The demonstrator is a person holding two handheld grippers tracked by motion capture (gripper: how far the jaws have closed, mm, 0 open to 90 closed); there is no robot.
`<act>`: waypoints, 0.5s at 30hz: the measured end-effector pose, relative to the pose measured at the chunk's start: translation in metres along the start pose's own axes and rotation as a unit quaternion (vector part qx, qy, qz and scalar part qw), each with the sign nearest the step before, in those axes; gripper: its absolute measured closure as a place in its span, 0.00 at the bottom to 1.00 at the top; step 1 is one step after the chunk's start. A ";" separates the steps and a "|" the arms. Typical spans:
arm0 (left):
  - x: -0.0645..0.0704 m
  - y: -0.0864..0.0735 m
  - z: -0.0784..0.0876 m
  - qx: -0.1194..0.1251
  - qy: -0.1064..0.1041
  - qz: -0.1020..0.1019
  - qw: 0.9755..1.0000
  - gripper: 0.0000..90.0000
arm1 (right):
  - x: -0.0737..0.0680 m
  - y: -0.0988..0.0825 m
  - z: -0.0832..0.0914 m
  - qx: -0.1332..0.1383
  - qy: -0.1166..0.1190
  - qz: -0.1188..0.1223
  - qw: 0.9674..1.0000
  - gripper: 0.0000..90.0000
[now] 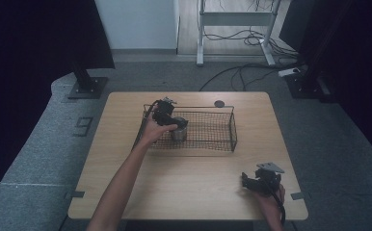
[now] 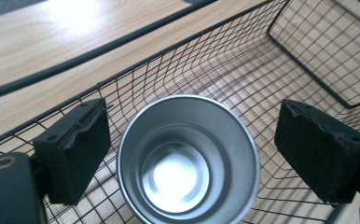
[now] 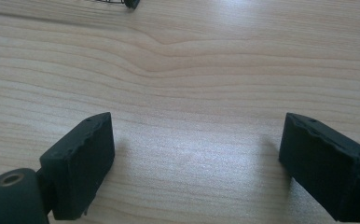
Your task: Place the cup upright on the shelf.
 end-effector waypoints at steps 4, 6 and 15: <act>0.004 0.000 0.008 0.011 -0.002 0.000 1.000 0.12 | 0.000 0.000 0.000 0.000 0.000 0.000 1.000 0.11; 0.005 -0.002 0.012 0.014 -0.003 -0.004 1.000 0.12 | 0.000 0.000 0.000 0.000 0.000 0.000 1.000 0.11; 0.007 -0.010 0.032 0.032 -0.029 0.004 0.999 0.14 | 0.000 0.000 0.000 0.000 0.000 0.000 1.000 0.11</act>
Point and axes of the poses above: each handheld gripper's, and its own axes: z roughly backward along the jaws, y roughly out of its top, x roughly to its right, the point moved 2 cm from there along -z, roughly forward along the jaws, and after that the axes turned 15 degrees about z, right-handed, at the moved point
